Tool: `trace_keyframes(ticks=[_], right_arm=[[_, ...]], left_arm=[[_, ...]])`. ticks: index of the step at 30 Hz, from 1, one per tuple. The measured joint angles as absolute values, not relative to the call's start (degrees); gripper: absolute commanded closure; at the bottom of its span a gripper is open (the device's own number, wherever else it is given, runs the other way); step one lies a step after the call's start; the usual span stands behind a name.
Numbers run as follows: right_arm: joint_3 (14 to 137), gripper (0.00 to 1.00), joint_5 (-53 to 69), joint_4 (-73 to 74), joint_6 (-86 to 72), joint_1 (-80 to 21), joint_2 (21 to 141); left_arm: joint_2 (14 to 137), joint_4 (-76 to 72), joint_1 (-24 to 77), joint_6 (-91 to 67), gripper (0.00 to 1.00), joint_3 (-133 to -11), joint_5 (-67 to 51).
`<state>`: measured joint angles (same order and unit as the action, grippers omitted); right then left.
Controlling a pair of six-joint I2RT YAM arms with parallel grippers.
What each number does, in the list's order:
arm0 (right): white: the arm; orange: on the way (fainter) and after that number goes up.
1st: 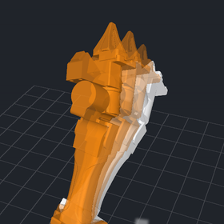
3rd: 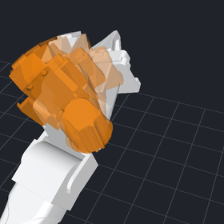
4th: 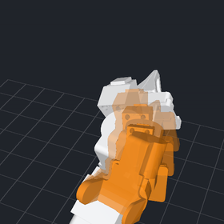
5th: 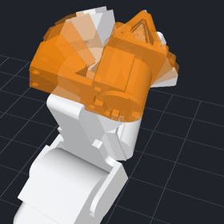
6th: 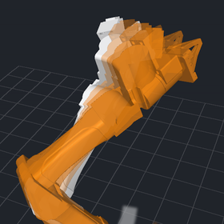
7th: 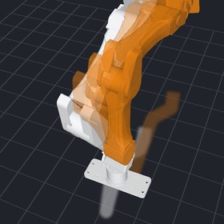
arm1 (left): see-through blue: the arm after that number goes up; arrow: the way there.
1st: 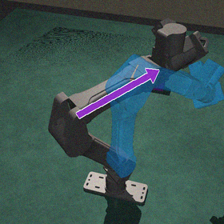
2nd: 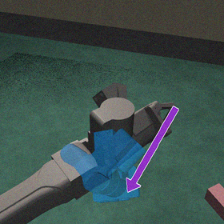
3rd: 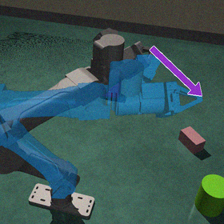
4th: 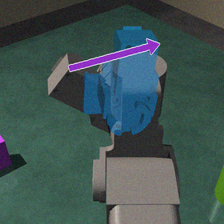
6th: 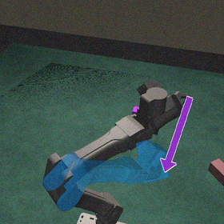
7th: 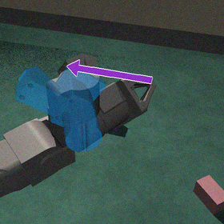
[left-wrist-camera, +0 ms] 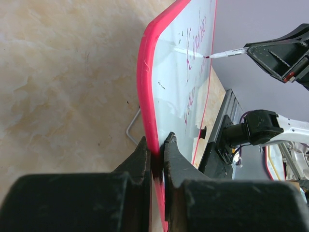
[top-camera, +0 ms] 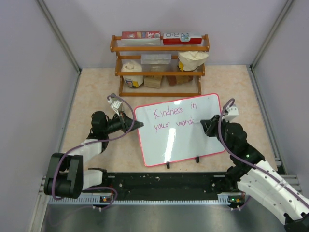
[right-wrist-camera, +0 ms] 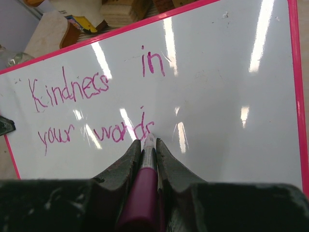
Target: Write a sentence on the whiteboard
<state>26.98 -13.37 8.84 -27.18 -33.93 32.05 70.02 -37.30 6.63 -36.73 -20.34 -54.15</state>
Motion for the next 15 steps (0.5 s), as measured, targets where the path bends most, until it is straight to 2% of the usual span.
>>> trace_keyframes(ticks=[15], right_arm=[[26.61,1.0,-12.58,10.28,-27.18,-33.93,30.74]], left_arm=[[70.02,-37.3,6.63,-36.73,1.0,-20.34,-54.17]])
